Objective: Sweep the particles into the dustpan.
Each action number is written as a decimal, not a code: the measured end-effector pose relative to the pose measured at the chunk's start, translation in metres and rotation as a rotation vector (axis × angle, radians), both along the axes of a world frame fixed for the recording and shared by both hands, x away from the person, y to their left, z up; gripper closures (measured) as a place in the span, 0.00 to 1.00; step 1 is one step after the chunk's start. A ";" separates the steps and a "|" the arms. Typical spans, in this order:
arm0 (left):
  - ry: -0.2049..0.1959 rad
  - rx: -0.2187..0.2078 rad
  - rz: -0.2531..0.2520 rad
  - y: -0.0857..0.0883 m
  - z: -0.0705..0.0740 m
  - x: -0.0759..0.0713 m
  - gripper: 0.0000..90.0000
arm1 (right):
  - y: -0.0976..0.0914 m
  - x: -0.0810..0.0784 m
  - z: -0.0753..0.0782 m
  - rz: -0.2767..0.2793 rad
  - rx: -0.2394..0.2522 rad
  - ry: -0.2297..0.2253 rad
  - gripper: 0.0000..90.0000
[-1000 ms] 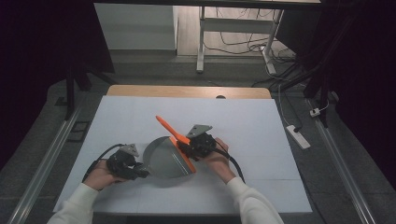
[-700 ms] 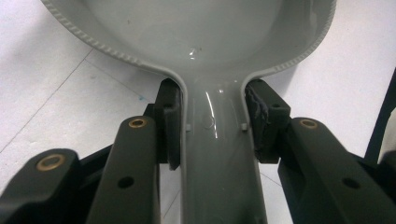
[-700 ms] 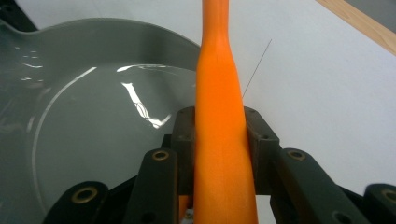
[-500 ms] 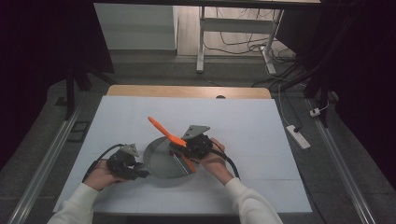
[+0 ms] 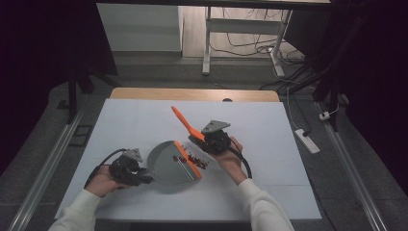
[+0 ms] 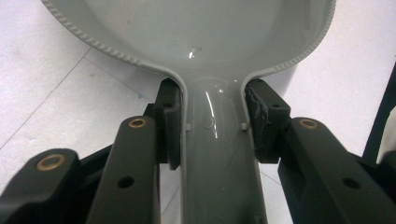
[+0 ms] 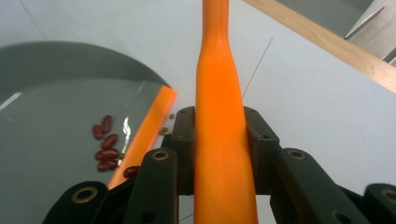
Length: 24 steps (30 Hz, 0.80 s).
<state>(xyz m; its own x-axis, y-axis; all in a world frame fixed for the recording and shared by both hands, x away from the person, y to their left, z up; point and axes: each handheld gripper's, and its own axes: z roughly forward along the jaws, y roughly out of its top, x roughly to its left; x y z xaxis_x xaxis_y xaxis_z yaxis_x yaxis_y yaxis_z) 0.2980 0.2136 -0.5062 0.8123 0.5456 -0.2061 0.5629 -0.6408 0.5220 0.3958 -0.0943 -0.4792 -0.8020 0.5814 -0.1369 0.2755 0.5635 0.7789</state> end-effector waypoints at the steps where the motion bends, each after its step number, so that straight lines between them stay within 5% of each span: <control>1: -0.001 0.000 0.001 0.001 0.000 0.000 0.69 | 0.001 0.002 -0.002 -0.002 -0.001 0.004 0.78; 11: 0.008 -0.011 0.016 0.002 -0.002 -0.001 0.69 | 0.022 0.016 -0.020 0.043 -0.004 0.041 0.78; 19: 0.010 -0.013 0.018 0.002 -0.003 -0.001 0.69 | 0.033 0.006 -0.020 0.090 -0.043 0.024 0.78; 24: 0.007 -0.011 0.015 0.002 -0.002 -0.001 0.69 | 0.034 -0.001 -0.018 0.117 -0.022 0.063 0.78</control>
<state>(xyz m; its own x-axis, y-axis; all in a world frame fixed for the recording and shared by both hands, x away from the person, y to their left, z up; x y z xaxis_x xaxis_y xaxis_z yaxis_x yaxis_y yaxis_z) 0.2969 0.2156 -0.5083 0.8024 0.5556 -0.2179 0.5763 -0.6264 0.5248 0.3946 -0.0602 -0.4975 -0.8714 0.4811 -0.0963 0.2548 0.6115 0.7491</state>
